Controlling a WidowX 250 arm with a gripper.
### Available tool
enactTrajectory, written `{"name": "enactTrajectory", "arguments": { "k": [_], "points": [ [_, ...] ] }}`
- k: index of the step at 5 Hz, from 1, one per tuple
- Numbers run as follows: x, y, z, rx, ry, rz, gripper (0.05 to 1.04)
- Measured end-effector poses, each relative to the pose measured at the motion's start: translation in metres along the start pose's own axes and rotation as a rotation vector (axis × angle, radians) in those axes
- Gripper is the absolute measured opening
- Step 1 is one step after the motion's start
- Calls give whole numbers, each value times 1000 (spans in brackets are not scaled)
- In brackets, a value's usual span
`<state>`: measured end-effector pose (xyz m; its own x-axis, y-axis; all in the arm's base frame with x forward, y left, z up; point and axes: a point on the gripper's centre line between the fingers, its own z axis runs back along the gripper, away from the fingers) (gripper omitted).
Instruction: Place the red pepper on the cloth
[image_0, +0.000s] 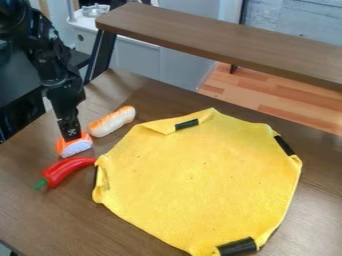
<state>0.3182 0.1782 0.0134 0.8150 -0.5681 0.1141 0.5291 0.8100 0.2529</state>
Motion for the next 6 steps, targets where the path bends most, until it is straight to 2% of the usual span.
{"name": "enactTrajectory", "arguments": {
  "k": [1,3,4,5,6],
  "points": [
    [-4,1,-9,12,22,-16,1001],
    [-8,-6,-20,-15,56,-33,983],
    [-4,-12,-23,-22,73,-53,813],
    [-5,-14,-25,-6,88,-73,538],
    [-4,-17,-26,4,91,-95,510]
  ]
}}
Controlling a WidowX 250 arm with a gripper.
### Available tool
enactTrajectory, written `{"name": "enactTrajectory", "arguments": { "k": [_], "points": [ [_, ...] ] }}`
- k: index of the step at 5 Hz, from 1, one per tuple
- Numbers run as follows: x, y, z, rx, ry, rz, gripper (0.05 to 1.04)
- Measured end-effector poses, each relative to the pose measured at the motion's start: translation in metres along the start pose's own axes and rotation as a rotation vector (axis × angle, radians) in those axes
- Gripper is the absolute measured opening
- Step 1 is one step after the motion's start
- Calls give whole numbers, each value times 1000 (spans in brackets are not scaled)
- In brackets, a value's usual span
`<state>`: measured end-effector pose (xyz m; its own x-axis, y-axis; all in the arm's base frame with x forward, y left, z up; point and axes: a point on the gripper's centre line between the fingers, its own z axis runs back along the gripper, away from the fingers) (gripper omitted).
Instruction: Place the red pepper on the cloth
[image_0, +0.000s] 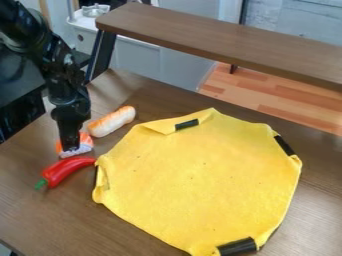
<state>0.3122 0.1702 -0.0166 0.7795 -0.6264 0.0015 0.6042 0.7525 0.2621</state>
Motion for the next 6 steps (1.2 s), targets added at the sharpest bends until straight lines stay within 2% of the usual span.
{"name": "enactTrajectory", "arguments": {
  "k": [1,2,3,4,5,6],
  "points": [
    [1,-6,0,11,6,-18,510],
    [3,-13,8,-18,-7,-3,500],
    [21,-10,51,13,-77,3,268],
    [33,-21,70,-7,-108,-14,95],
    [47,-37,72,-38,-100,-43,63],
    [49,-44,71,-31,-69,-59,196]
  ]
}}
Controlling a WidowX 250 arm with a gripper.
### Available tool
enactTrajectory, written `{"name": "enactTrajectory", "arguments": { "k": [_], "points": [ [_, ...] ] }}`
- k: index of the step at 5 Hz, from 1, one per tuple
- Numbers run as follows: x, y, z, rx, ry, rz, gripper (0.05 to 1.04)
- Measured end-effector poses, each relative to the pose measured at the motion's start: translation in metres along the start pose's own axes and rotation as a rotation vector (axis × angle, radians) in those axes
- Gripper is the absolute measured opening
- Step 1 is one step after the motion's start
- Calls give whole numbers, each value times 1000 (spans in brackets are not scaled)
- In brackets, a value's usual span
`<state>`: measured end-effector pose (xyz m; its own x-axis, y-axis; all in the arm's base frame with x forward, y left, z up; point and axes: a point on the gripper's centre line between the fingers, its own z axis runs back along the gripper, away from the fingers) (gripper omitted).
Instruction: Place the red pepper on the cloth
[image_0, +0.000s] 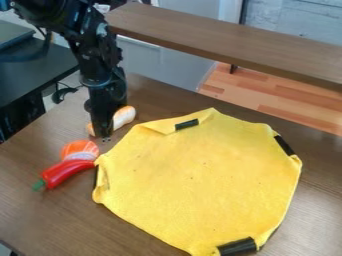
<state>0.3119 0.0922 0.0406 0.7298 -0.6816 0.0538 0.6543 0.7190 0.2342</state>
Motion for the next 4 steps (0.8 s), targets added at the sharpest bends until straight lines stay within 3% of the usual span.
{"name": "enactTrajectory", "arguments": {
  "k": [1,2,3,4],
  "points": [
    [-18,7,-2,17,56,41,443],
    [-55,10,-15,-25,155,161,753],
    [-80,9,-29,-68,211,235,989],
    [-91,7,-36,-74,216,294,1001]
  ]
}}
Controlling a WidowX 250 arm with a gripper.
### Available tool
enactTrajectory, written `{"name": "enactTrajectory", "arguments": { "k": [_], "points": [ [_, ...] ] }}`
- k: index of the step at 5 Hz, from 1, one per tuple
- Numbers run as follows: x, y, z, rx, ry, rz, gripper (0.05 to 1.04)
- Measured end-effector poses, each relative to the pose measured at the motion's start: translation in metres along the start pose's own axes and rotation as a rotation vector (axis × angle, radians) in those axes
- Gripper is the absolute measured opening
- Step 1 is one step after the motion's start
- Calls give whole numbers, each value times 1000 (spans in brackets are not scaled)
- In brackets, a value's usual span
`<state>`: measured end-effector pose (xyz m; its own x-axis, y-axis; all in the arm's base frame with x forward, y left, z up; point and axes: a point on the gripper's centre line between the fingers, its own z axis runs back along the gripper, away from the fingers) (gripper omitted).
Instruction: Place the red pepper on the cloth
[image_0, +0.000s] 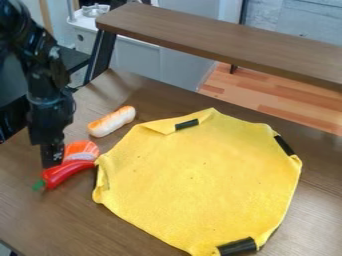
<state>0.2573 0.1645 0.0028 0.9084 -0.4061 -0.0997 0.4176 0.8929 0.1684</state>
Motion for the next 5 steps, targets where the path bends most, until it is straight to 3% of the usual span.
{"name": "enactTrajectory", "arguments": {
  "k": [1,2,4,5],
  "points": [
    [-3,-9,-9,-14,-5,47,999],
    [1,-21,-21,-72,-38,39,999],
    [8,-26,-35,-39,-57,-8,950],
    [5,-27,-35,-44,-40,-5,638]
  ]
}}
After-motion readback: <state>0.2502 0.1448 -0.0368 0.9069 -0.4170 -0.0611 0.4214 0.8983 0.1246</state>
